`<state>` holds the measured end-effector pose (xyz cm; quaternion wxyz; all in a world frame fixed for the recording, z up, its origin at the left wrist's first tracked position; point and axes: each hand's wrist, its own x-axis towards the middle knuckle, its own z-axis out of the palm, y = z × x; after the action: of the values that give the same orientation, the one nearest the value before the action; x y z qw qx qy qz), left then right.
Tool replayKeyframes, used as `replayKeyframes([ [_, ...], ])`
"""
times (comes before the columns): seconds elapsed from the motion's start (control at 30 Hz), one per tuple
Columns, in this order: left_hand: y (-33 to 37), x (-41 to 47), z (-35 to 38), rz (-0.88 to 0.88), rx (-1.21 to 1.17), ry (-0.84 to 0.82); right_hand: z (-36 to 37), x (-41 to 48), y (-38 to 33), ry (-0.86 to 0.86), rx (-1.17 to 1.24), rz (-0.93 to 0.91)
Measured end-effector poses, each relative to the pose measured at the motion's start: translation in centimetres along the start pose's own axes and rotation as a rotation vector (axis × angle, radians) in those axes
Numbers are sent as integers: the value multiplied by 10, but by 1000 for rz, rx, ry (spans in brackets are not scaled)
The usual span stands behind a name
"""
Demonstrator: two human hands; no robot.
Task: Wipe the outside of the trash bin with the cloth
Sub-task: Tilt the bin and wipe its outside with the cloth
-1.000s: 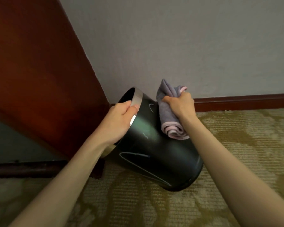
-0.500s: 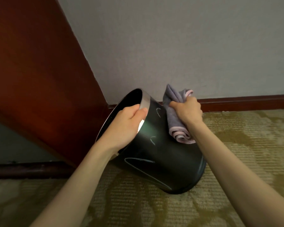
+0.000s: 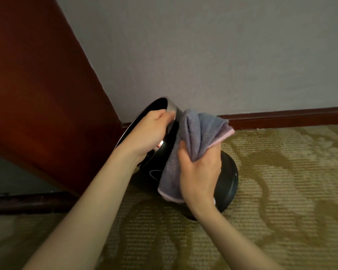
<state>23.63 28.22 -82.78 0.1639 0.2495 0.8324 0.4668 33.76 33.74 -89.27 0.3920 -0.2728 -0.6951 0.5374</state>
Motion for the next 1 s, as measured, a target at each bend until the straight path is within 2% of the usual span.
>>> replayKeyframes([
  [0.17,1,4,0,-20,40,-25,5,13,0,26,11,15],
  [0.3,0,1,-3,-37,-20,-34,8,45,-10,-31,15,50],
  [0.4,-3,-6,-1,-35,-24,-47,12,80,-15,-106,-81,95],
  [0.53,0,-11,-2,-26,13,-47,20,122,-6,-234,-126,253],
  [0.77,-4,-25,-4,28,36,-134,8,159,46,-437,-322,421],
  [1.0,-8,-23,-13,22,49,-98,-35,141,103,-332,-485,583],
])
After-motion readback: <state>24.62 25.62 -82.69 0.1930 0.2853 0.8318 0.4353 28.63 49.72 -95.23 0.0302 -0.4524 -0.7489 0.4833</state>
